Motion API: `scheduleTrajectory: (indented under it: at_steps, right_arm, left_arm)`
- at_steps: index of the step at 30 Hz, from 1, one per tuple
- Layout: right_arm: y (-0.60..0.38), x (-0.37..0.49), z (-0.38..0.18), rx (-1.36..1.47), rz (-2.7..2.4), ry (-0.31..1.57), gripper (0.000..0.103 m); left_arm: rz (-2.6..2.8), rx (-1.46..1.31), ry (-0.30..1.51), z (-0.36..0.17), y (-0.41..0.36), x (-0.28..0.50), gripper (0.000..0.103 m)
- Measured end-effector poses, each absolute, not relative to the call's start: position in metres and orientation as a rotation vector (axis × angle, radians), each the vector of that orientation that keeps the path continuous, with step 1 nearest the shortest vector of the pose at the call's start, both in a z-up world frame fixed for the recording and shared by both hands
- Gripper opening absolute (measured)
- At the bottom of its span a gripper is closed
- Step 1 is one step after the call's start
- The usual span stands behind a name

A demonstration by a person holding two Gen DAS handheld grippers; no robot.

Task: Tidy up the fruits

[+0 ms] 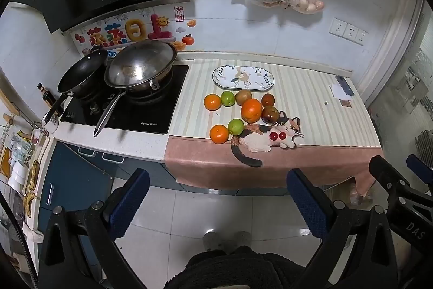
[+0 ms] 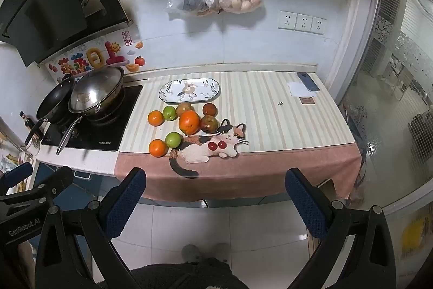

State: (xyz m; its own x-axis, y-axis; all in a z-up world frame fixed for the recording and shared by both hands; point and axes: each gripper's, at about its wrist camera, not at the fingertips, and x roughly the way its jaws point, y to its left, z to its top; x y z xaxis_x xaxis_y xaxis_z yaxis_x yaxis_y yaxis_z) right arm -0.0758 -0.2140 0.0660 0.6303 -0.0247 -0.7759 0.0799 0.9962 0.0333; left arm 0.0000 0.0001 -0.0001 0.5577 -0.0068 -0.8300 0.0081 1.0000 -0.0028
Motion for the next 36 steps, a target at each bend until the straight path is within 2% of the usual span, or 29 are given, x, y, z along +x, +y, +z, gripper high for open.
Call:
scheduleTrajectory:
  at_steps: [36]
  right_arm:
    - [-0.215, -0.077, 0.070, 0.059, -0.068, 0.878, 0.103]
  left_arm:
    - [-0.014, 0.006, 0.941, 0.012, -0.006, -0.001, 0.103]
